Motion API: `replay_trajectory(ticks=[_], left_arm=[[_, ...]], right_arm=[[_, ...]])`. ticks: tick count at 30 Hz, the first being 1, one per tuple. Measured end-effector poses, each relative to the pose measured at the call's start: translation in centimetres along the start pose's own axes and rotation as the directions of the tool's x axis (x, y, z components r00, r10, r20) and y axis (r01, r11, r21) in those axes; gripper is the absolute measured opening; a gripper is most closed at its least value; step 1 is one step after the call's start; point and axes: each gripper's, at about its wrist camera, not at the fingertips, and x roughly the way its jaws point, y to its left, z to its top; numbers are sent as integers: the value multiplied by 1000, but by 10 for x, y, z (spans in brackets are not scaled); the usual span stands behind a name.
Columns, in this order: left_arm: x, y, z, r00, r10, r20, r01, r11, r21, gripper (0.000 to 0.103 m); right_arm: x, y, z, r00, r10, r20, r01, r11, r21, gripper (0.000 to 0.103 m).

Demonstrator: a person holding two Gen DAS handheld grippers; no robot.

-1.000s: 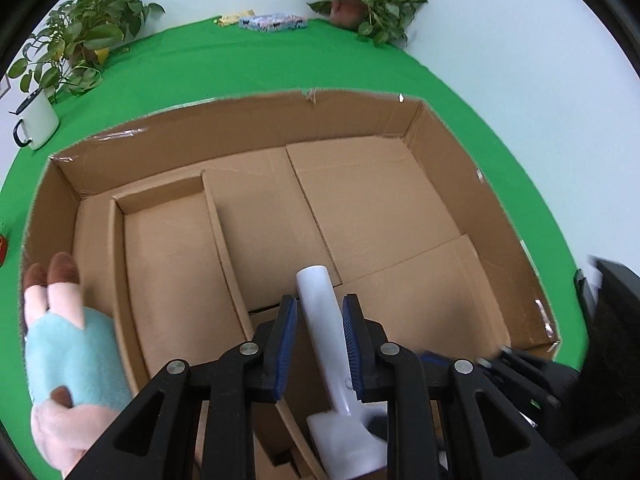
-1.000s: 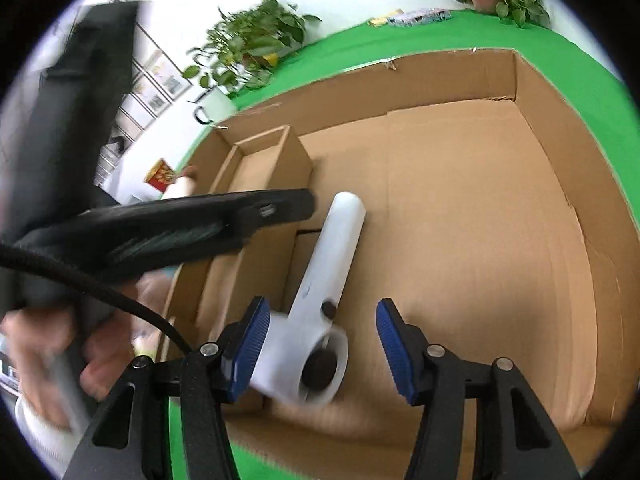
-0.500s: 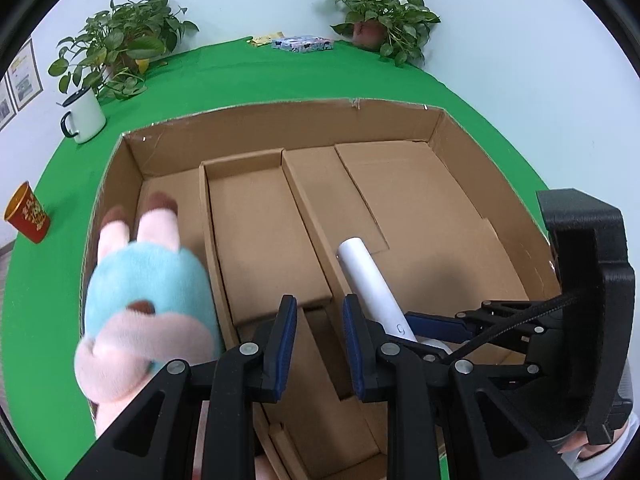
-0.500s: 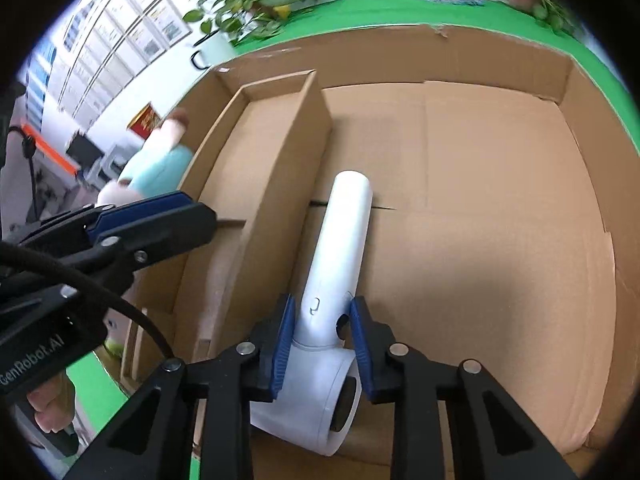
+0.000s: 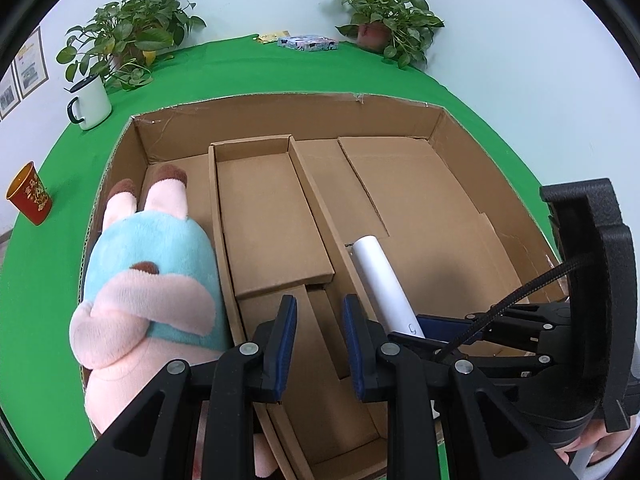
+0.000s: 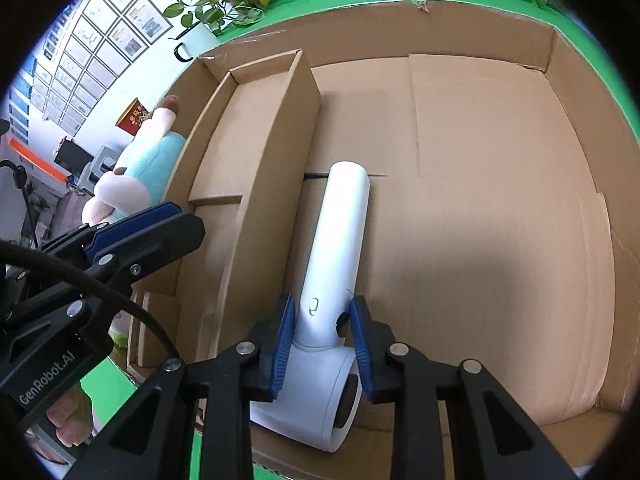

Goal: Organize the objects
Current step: 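Carry the hair dryer into the box and lower it beside the insert, then open the right gripper to release the dryer and withdraw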

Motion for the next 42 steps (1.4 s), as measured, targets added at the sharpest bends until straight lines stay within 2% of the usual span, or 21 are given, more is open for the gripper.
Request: replay_trajectory(ticks=[6,7,8,9,10,11,12,13,14,16,17,19,24,27,29,31,33,39,42], left_arm=[[-9,-6,-5,999,6,44,-6,1000,-3,23],[-13,-6,-6,998,12,60,-12,1000,-7,26],[-16,-6,-7,997,26,77,-24,1000,-18,29],[-22,-6,-9,993,44,108,-40,999,-35,38],[-29,-8,-12,988,57,143,-51,998,-47,47],[-39,-10,-16,978,82,192,-73,996,-56,51],[-49,-14,-21,966,114,233,-103,993,-61,60],[-56,-17,-25,955,134,264,-122,991,-62,70],[-66,-22,-32,939,153,307,-140,988,-63,76],[-89,-35,-49,893,183,411,-170,983,-69,96],[-96,-39,-55,877,192,440,-176,981,-78,101],[-111,-51,-73,845,210,492,-178,978,-110,102],[-124,-66,-104,832,216,511,-158,975,-154,102],[-131,-79,-123,820,231,524,-186,973,-137,102],[-134,-81,-130,819,237,522,-195,971,-135,102],[-134,-80,-137,831,228,508,-186,973,-134,102],[-134,-78,-144,839,214,500,-174,977,-127,102],[-133,-77,-160,823,264,503,-234,964,-124,102],[-133,-75,-159,820,266,506,-231,964,-131,102]], right_arm=[[-1,0,-1,1000,0,27,-1,1000,4,28],[-3,0,-2,999,5,44,-5,1000,3,29],[-7,-1,-2,997,-5,74,5,1000,6,36],[-13,-2,-4,993,-27,111,26,1000,15,42],[-22,-3,-7,988,-49,145,46,999,26,55],[-35,-3,-13,976,-79,202,74,997,32,66],[-47,-2,-21,961,-104,257,101,995,24,70],[-59,0,-30,941,-125,316,129,992,10,79],[-76,3,-47,900,-158,407,176,984,-8,83],[-97,6,-76,837,-199,510,246,969,-26,83],[-104,7,-87,819,-204,537,261,965,-32,83],[-111,9,-104,798,-204,567,273,961,-38,83],[-119,19,-141,754,-219,620,304,952,-34,83],[-115,23,-152,745,-227,627,335,941,-57,83],[-112,24,-154,752,-223,620,331,941,-63,83],[-111,23,-156,763,-213,611,318,946,-68,83],[-110,20,-160,760,-216,613,323,944,-66,83],[-106,19,-167,788,-169,592,284,953,-107,83],[-109,24,-171,777,-156,610,291,948,-129,83]])
